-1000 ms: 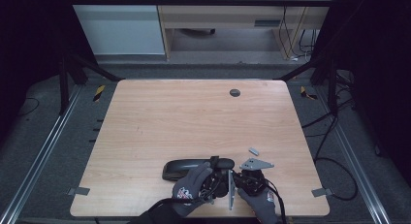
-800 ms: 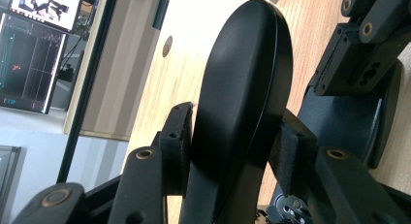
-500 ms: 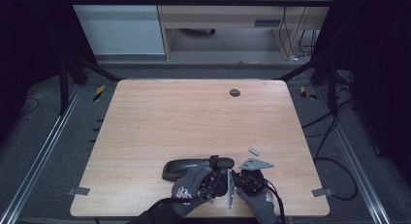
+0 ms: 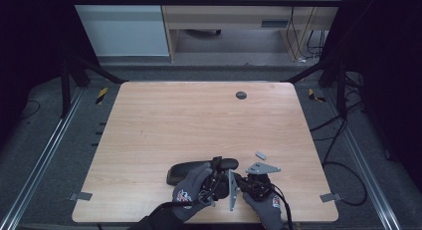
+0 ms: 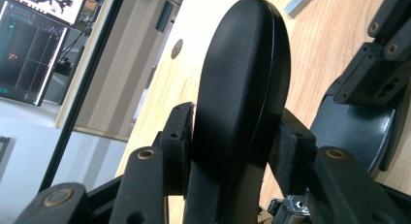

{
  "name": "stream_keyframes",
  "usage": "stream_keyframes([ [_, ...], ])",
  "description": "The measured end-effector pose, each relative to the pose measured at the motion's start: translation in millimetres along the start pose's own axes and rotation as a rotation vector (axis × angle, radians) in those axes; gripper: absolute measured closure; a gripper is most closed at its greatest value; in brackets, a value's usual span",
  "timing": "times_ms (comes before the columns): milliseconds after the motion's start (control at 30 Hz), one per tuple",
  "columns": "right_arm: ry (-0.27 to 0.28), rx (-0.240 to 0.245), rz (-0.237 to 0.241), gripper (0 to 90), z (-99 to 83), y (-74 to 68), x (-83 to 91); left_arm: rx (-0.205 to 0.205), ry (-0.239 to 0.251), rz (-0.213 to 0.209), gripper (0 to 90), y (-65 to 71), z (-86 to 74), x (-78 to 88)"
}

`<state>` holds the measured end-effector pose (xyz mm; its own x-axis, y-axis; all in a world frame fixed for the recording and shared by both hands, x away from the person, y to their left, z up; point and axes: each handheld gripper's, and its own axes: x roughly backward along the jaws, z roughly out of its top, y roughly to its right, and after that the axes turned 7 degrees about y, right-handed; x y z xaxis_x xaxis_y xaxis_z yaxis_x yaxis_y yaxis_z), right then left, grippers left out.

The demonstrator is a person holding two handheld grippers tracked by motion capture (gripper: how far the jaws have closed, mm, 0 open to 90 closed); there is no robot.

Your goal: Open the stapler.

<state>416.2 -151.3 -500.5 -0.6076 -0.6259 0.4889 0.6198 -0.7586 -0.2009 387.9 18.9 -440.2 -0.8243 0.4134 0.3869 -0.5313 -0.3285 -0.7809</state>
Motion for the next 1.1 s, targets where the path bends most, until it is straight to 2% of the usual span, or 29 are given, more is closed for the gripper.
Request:
stream_keyframes([
  [533,-0.007,-0.006,-0.006,90.0,0.7,-0.8,-0.2,0.082,0.036,0.011,57.2,-21.5,-4.6,14.1],
  [1100,-0.010,-0.007,-0.005,90.0,1.1,-1.0,-0.2,0.139,0.061,0.035,58.5,-38.2,-11.4,26.7],
])
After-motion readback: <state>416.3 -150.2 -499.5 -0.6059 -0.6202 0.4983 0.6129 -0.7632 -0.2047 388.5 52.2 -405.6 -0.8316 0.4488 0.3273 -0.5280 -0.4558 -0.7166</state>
